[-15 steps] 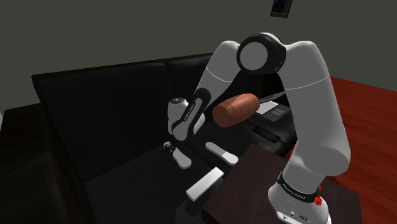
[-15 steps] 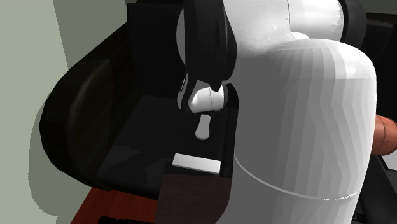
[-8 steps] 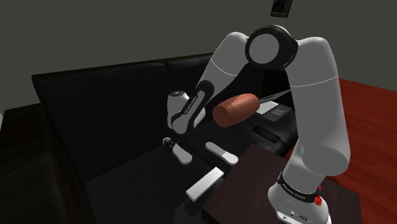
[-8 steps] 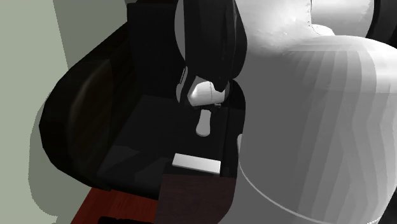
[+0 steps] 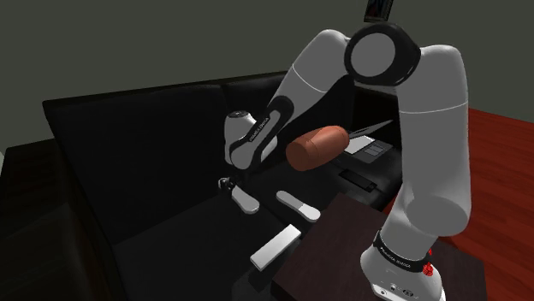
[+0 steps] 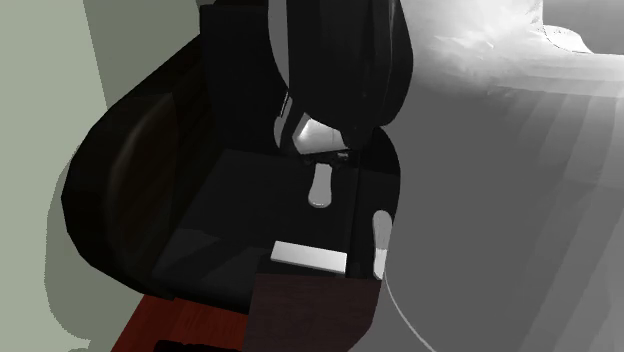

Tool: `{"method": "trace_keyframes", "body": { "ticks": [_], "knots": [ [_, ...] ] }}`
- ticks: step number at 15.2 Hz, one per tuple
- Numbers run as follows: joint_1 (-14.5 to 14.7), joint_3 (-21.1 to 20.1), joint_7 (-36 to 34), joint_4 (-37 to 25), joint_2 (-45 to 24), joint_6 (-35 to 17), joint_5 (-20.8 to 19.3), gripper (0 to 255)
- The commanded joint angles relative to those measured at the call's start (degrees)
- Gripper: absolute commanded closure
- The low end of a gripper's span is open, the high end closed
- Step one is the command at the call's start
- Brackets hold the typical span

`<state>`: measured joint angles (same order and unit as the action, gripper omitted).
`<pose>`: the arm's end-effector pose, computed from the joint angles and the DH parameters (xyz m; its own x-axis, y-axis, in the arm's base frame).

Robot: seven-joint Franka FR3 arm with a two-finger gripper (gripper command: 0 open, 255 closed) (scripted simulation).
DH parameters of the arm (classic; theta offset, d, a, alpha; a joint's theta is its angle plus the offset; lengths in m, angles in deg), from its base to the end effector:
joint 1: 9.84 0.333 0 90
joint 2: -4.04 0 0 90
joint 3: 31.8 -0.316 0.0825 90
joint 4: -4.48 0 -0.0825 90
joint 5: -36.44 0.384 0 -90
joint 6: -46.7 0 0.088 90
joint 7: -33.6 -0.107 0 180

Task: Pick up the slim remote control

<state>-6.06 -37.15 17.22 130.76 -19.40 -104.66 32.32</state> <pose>0.5500 0.0911 0.1967 0.9969 -0.0722 0.0299 -0.0720 -0.9974 -0.0095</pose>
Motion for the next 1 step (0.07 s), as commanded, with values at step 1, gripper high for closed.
{"method": "trace_keyframes", "body": {
  "ticks": [1],
  "knots": [
    [-0.1,0.0,0.1,0.1,0.4,0.3,0.1,255]
  ]
}}
